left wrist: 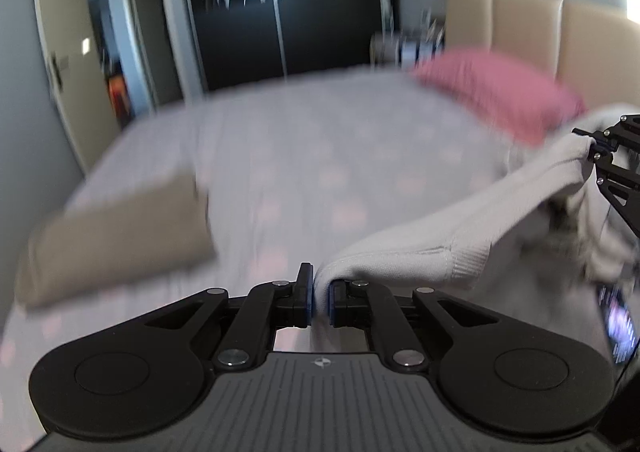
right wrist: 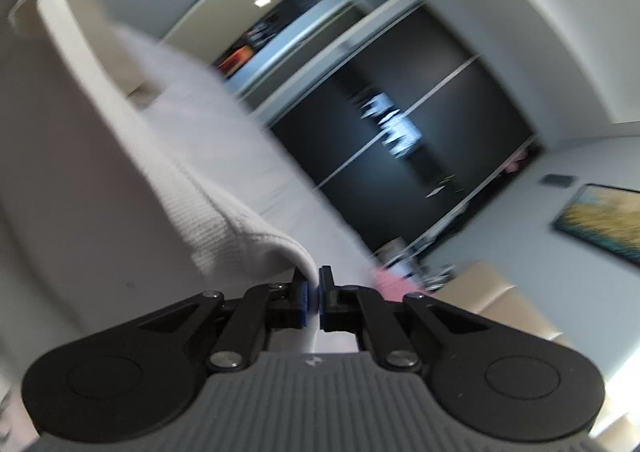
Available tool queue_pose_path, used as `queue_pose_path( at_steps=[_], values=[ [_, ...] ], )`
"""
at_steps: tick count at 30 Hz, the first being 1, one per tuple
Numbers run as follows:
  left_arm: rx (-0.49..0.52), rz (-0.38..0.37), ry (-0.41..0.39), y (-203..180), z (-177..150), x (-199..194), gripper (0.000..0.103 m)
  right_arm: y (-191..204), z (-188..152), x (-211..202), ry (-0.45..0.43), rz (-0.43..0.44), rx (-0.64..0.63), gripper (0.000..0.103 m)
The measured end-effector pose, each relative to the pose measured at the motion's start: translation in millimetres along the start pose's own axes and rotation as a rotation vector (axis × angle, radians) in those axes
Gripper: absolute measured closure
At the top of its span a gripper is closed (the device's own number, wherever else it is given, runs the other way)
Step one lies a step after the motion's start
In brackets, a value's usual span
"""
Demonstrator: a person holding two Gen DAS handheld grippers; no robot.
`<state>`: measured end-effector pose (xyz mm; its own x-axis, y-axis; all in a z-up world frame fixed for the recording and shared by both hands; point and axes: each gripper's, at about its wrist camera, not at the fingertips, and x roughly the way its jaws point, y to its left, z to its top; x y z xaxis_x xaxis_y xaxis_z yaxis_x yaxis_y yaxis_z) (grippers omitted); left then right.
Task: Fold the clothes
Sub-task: 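Lift the sweatshirt with both grippers and shake it out in the air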
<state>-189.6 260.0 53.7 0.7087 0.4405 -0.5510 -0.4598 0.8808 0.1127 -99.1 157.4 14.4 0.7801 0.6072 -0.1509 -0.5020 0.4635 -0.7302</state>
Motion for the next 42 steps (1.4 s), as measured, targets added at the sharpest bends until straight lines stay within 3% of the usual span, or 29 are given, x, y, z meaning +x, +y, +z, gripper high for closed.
queue_pose_path(
  at_steps=[7,14,22,28,30,33,37,42],
  values=[
    [-0.083,-0.040,-0.272,19.6,80.9,-63.1,0.098,-80.6,74.3,-30.0,-0.134,-0.194,0.129,0.098],
    [-0.103,-0.076,-0.540,23.2,124.0,-140.4,0.099,-140.4,124.8,-87.5,-0.313,-0.334,0.233,0.098],
    [-0.098,-0.106,-0.775,17.0,121.7,-209.3,0.099,-177.8,132.3,-173.7,-0.435,-0.358,0.352,0.098],
    [-0.109,-0.065,-0.924,11.5,119.9,-245.3,0.099,-185.2,145.2,-221.9,-0.545,-0.340,0.413,0.097],
    [-0.107,-0.041,-0.936,11.4,127.2,-251.3,0.099,-189.4,152.4,-226.9,-0.563,-0.293,0.442,0.097],
    [-0.093,-0.001,-0.867,15.0,140.4,-242.4,0.099,-184.8,156.7,-210.6,-0.529,-0.218,0.450,0.097],
    [-0.131,0.029,-0.708,30.7,148.5,-193.1,0.099,-168.4,148.0,-169.6,-0.430,-0.110,0.469,0.097],
    [-0.118,0.085,-0.481,35.4,141.0,-104.9,0.099,-127.2,120.4,-99.6,-0.226,0.034,0.499,0.097]
  ],
)
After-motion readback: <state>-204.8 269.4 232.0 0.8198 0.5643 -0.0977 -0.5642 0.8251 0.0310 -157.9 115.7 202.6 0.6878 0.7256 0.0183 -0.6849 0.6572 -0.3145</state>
